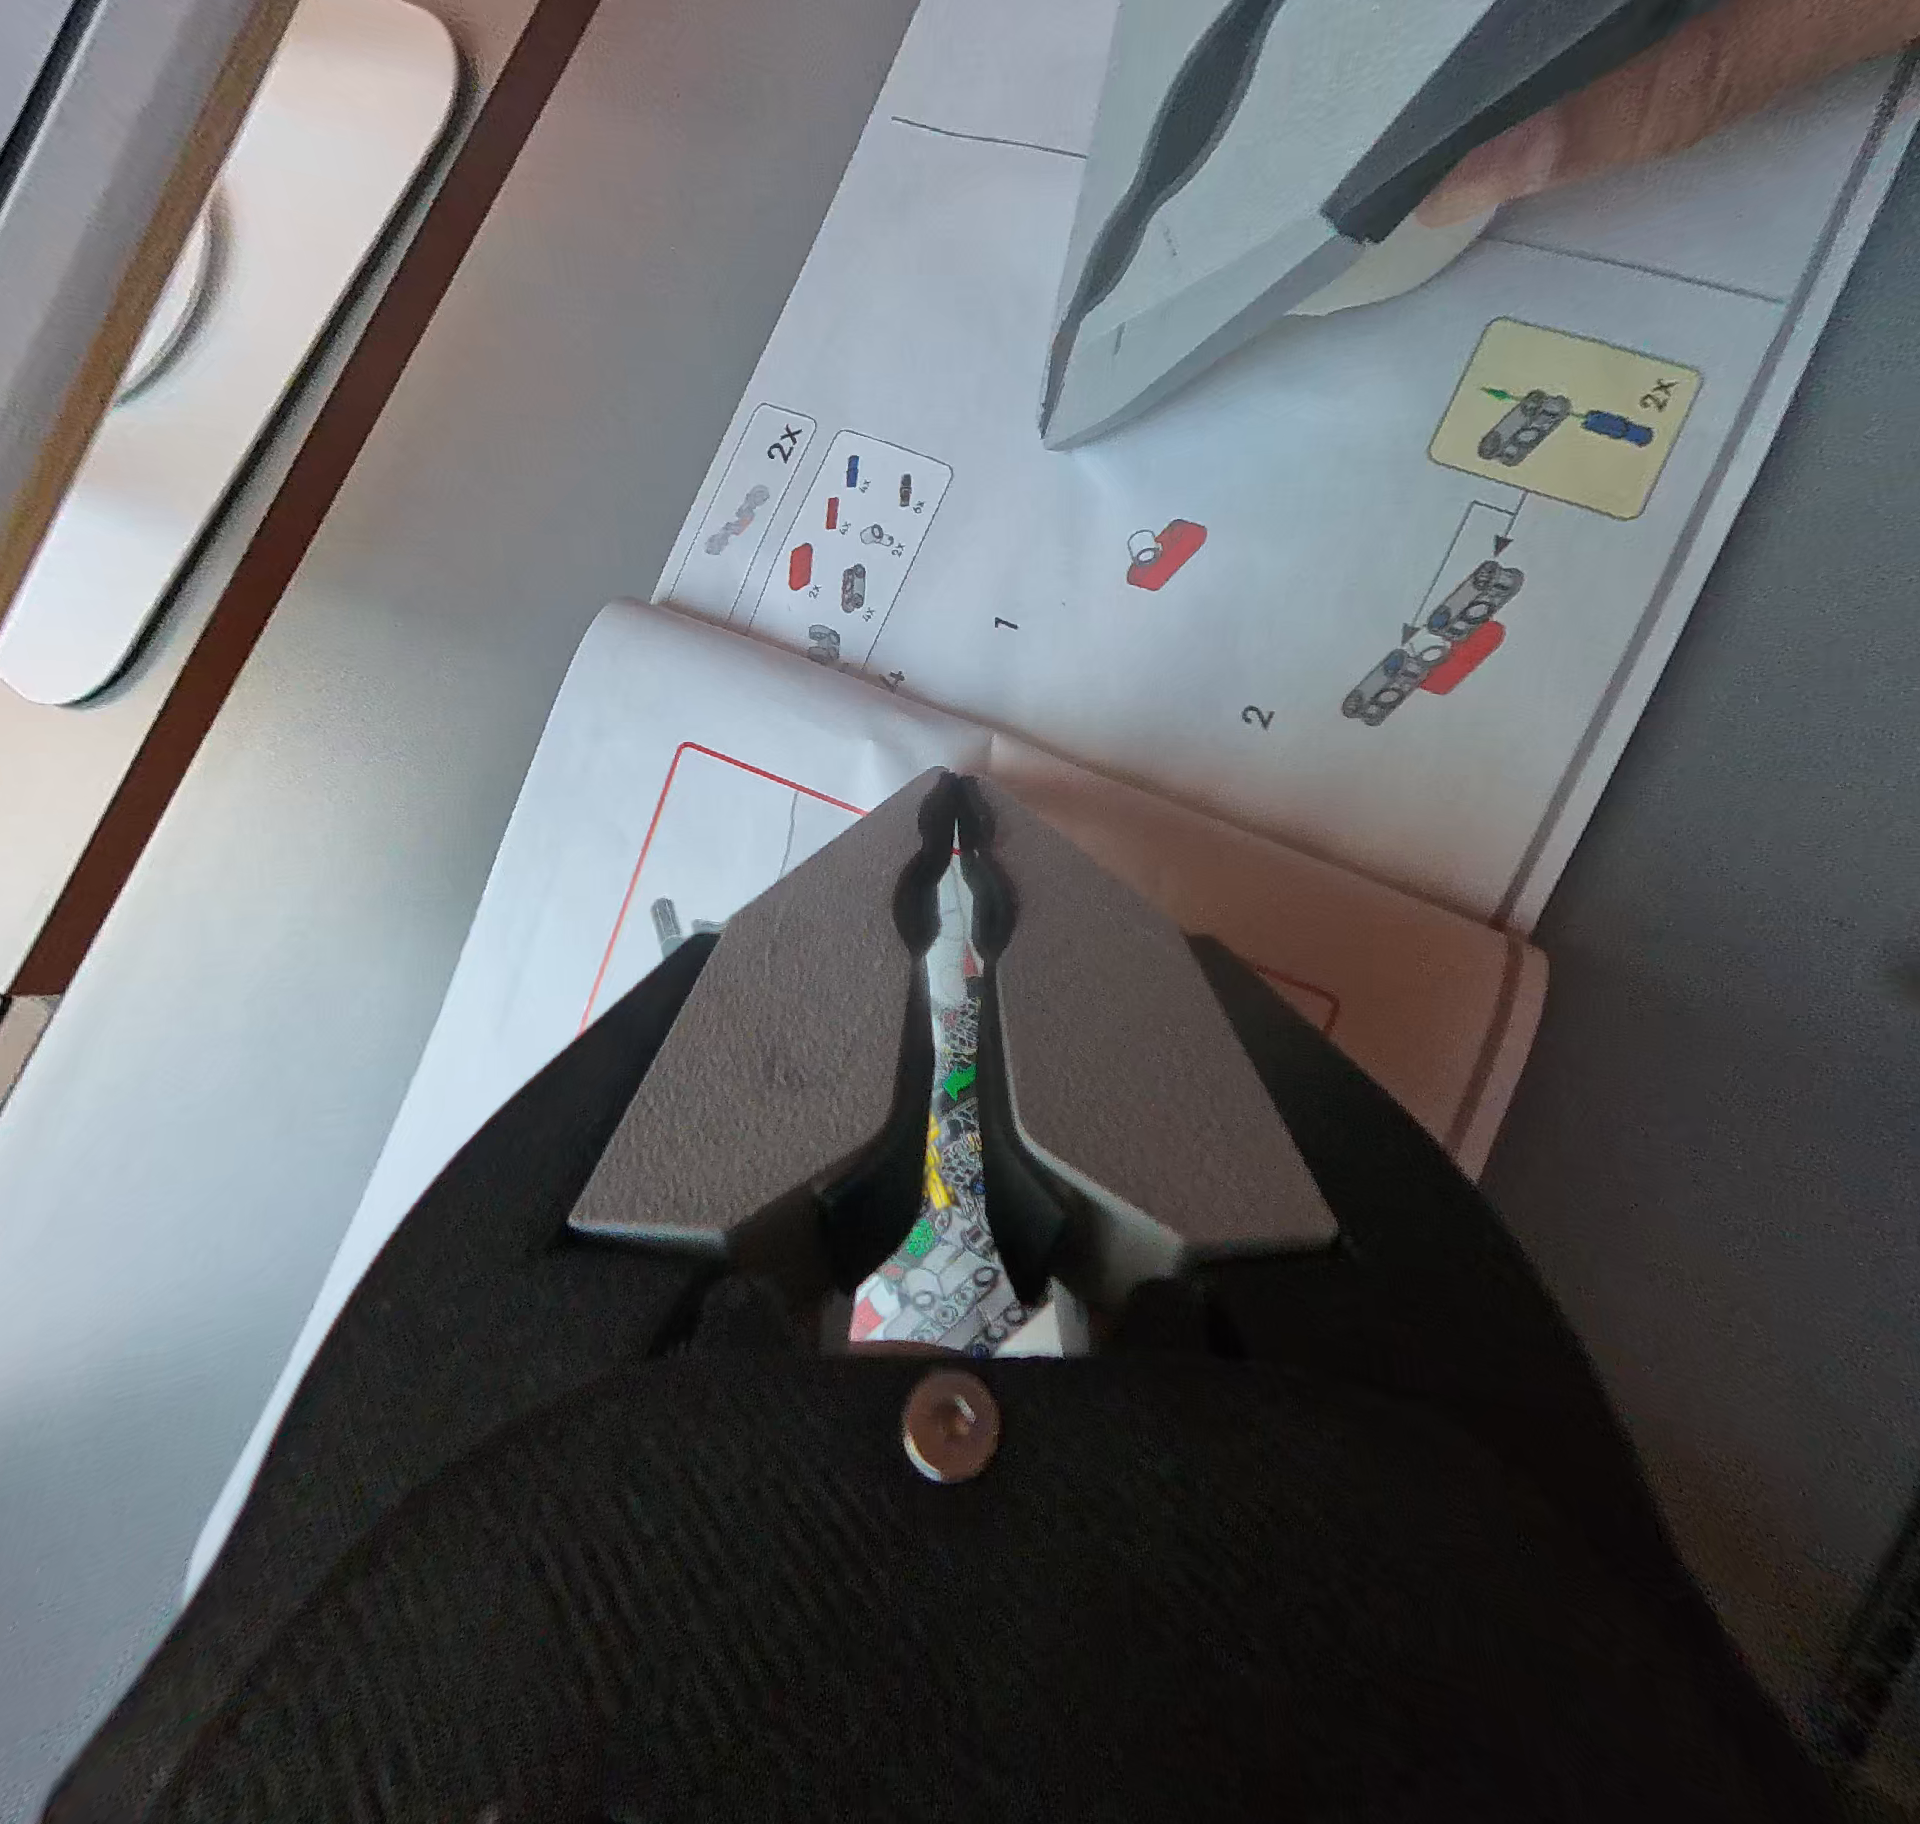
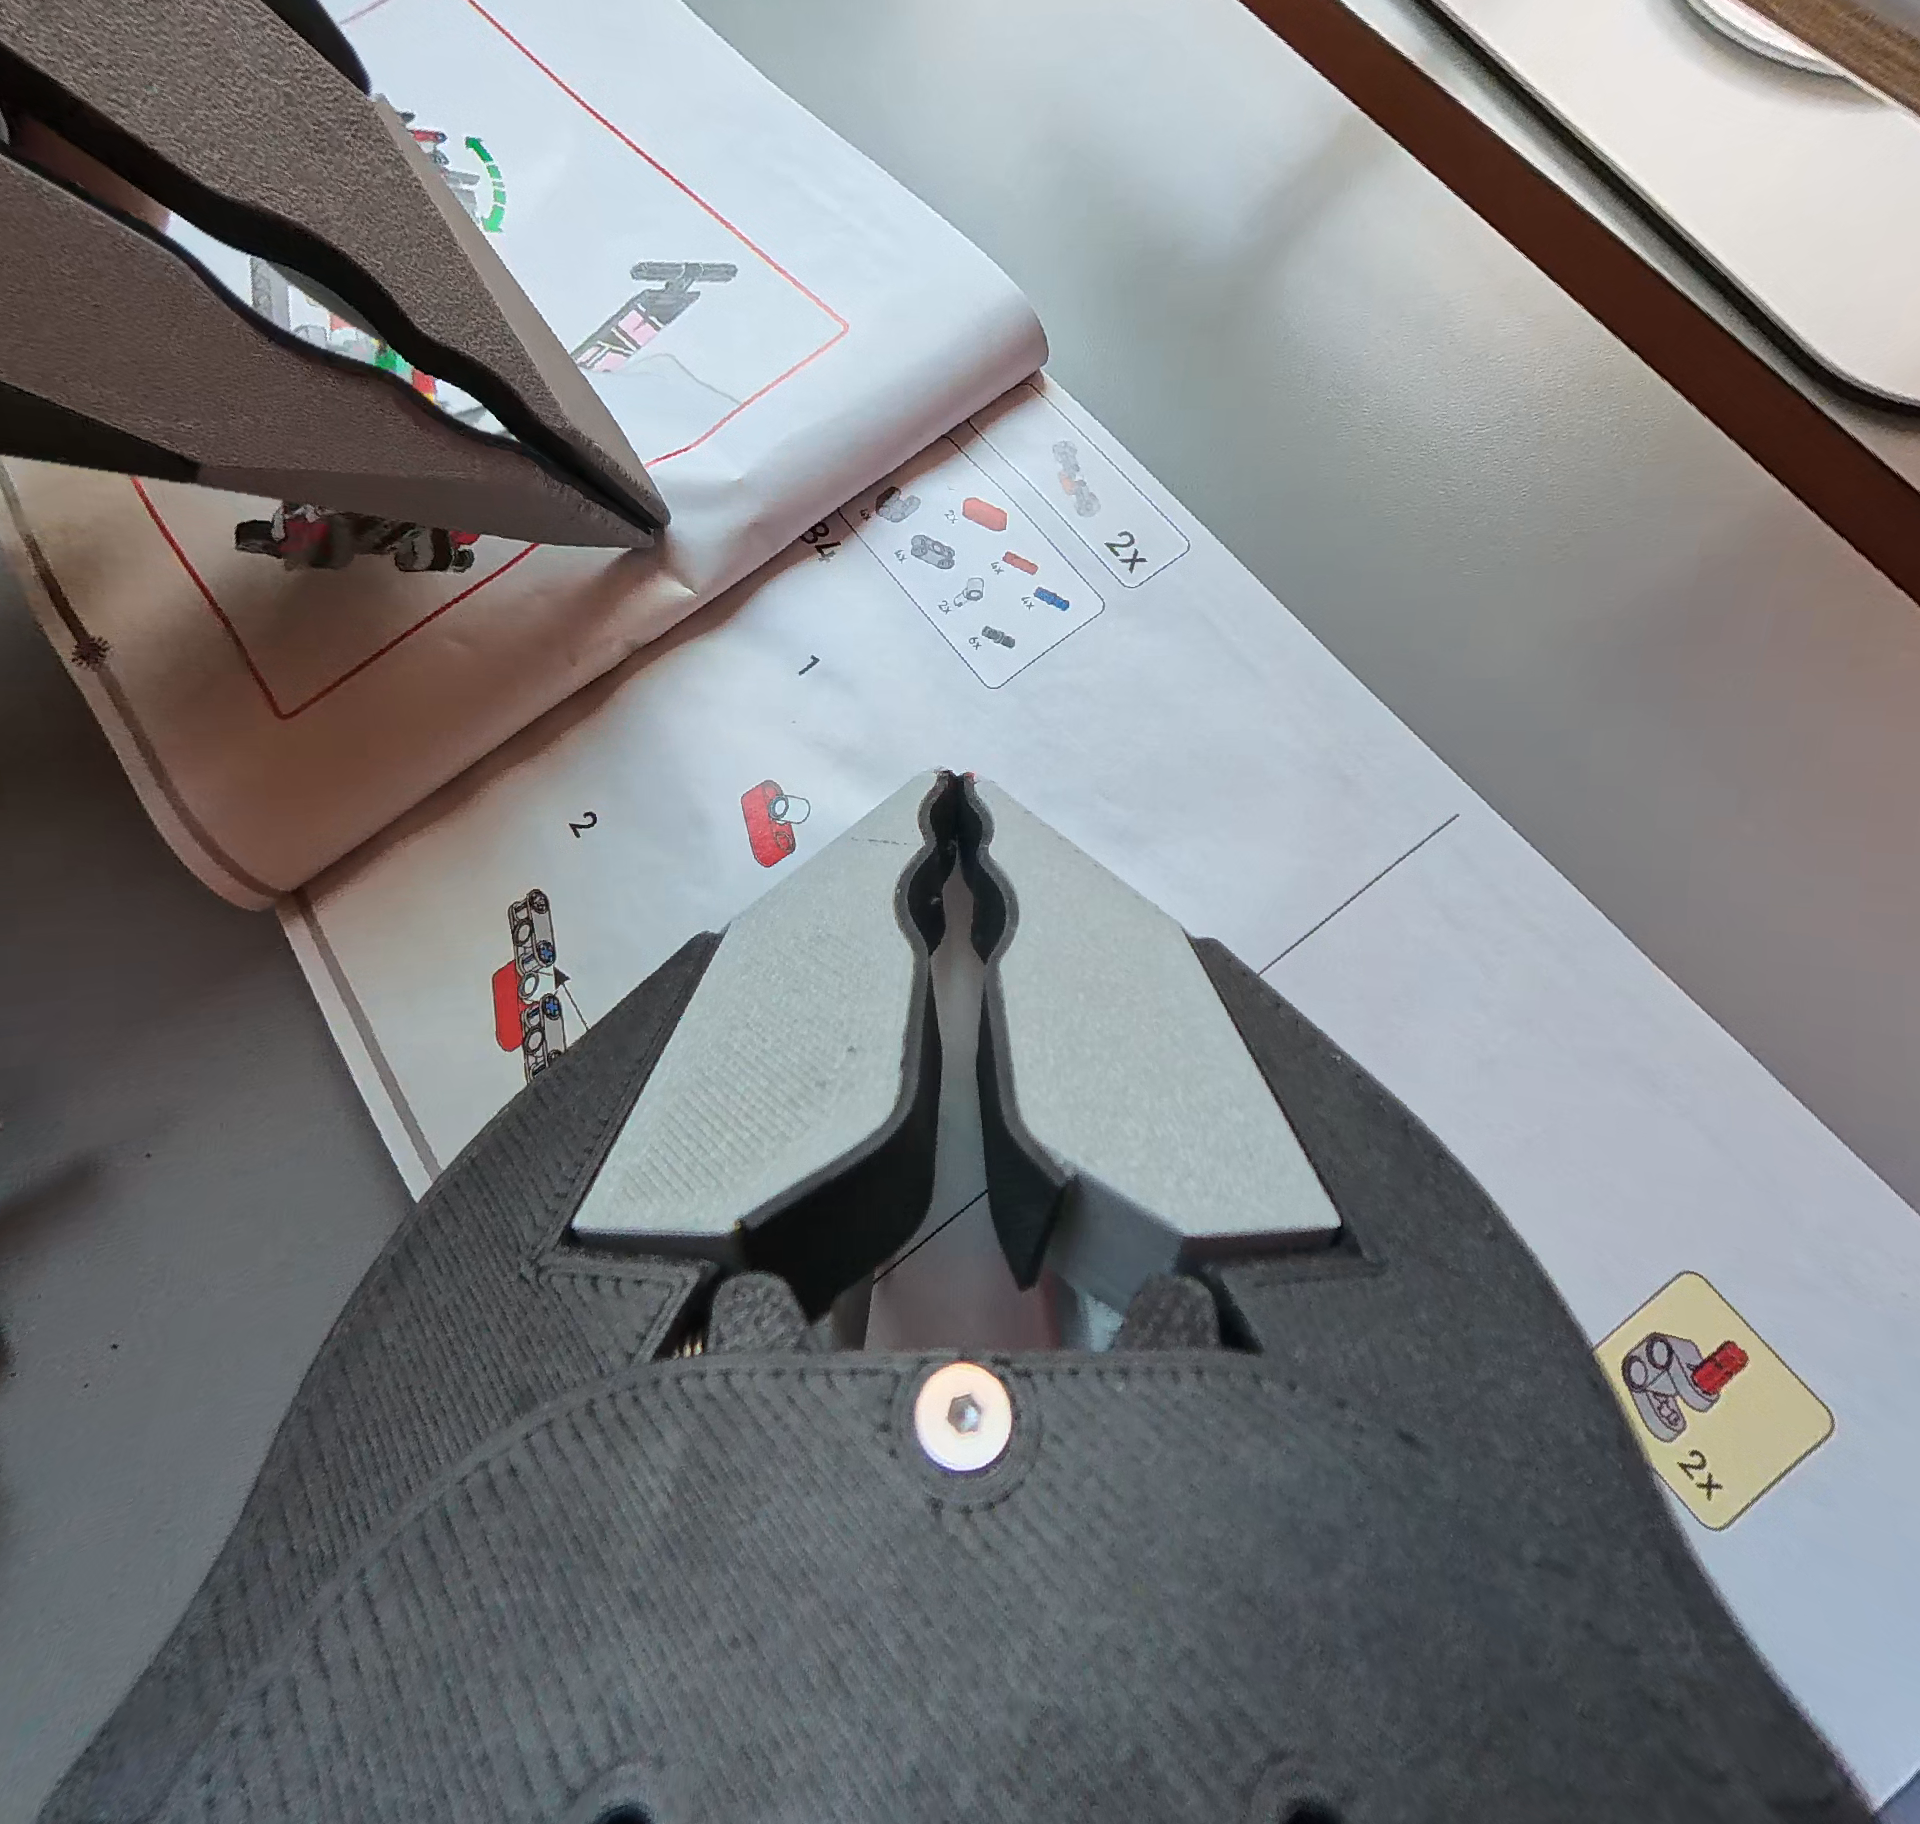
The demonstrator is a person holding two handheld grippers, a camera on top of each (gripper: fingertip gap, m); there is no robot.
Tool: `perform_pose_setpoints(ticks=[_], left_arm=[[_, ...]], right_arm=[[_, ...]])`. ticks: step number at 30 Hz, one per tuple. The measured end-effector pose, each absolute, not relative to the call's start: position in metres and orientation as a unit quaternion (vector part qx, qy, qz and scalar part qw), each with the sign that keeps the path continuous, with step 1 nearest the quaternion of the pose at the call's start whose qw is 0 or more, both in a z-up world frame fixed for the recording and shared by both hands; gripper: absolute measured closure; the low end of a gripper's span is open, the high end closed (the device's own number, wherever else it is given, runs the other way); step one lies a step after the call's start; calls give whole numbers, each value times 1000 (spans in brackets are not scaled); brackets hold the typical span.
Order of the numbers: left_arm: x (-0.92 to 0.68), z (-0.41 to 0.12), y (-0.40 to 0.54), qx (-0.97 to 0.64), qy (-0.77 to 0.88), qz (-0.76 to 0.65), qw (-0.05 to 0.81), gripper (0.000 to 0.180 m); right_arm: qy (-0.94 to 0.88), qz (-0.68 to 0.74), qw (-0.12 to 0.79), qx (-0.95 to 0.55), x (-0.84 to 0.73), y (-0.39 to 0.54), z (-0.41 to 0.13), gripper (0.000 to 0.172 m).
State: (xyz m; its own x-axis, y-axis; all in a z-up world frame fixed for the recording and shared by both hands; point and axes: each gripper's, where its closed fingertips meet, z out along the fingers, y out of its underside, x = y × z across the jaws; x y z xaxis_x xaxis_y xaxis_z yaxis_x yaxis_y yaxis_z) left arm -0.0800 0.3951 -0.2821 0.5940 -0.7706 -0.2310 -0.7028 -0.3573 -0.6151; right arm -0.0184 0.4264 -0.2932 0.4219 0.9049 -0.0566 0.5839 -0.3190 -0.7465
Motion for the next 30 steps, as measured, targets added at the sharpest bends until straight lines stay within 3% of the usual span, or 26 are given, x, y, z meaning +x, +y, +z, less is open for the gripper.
perform_pose_setpoints(ticks=[18, 30], left_arm=[[-90, -293, 390, -834, 471, -26, 288, 180], [-104, -268, 379, -853, 405, 36, 326, 180]], right_arm=[[-483, 236, 335, -774, -18, 427, -293, 172], [-499, 225, 353, -759, -18, 423, -289, 172]])
